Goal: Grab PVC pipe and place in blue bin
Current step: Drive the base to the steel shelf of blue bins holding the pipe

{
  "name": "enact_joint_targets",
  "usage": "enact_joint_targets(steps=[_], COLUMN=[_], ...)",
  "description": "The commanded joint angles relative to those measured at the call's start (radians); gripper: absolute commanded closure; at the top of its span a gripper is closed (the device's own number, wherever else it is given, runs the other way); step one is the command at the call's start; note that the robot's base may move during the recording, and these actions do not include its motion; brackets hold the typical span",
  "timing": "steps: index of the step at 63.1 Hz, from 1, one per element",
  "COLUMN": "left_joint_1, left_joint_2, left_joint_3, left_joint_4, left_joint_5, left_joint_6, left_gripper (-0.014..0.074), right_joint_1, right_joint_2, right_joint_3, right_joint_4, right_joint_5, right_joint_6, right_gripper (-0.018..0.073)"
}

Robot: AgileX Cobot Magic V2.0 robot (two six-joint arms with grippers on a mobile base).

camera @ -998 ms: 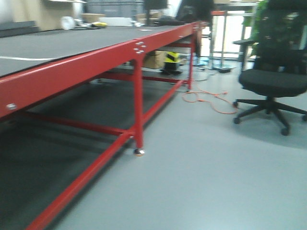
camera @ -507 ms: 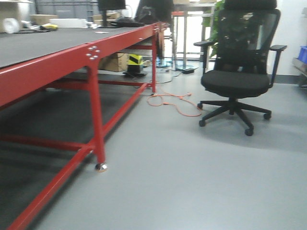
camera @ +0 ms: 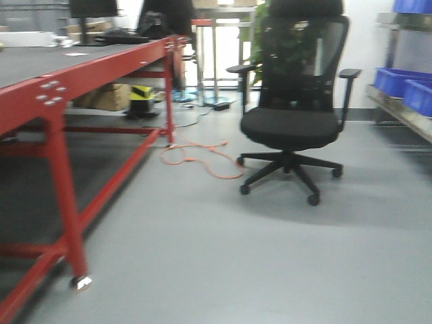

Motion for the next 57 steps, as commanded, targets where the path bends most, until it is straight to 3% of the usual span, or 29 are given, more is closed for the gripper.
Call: enact_joint_targets(steps=[1,57], left_joint_1=[-0.004,-0.004], left_joint_2=[-0.004,-0.004], left_joint_3=[-0.002,-0.002], left_joint_4=[-0.007,-0.007], left_joint_5=[-0.027,-0.027], left_joint_6=[-0.01,-0.01], left_gripper=[0.0707,0.0707], right_joint_1=[-0.001,-0.001], right_joint_2=[-0.001,-0.001], right_joint_3=[-0.007,-0.007], right_joint_4=[-0.003,-0.003], right_joint_5=[-0.022,-0.022], right_joint_6=[-0.001,-0.001], right_gripper=[0.0727,0.0727])
